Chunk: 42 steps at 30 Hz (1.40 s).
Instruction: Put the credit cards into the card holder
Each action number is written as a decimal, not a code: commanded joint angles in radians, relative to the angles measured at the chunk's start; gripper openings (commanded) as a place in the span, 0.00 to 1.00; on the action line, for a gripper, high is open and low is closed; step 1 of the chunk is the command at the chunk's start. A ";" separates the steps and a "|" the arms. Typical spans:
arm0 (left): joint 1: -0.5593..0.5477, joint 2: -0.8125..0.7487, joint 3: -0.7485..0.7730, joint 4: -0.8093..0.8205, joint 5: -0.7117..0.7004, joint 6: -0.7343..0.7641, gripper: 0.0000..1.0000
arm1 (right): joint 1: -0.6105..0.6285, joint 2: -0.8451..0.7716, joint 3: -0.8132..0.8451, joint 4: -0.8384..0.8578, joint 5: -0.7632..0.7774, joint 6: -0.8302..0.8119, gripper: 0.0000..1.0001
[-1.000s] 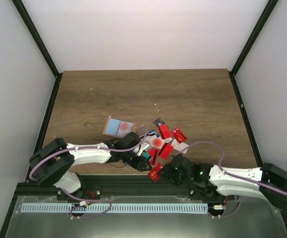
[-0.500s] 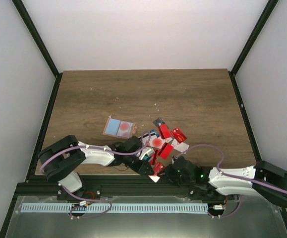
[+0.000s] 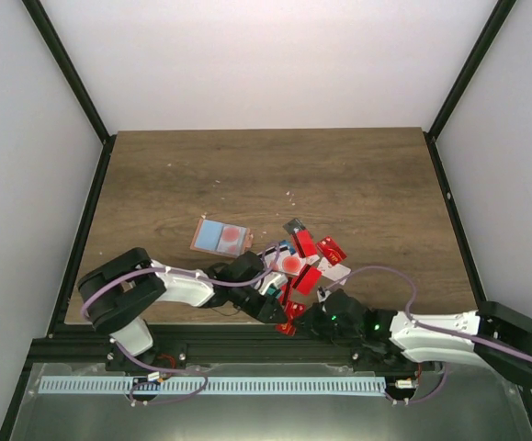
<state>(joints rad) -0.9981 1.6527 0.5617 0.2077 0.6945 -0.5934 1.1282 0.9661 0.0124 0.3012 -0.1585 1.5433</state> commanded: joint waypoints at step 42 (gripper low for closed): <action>0.929 -0.008 0.194 -0.343 -0.378 0.175 0.27 | -0.439 1.072 1.329 -0.395 -0.584 -0.694 0.01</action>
<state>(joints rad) -0.0715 1.5974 0.7364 -0.1894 0.2459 -0.4366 0.7067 1.9961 1.2991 -0.0406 -0.6685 0.8803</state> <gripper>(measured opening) 0.282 0.020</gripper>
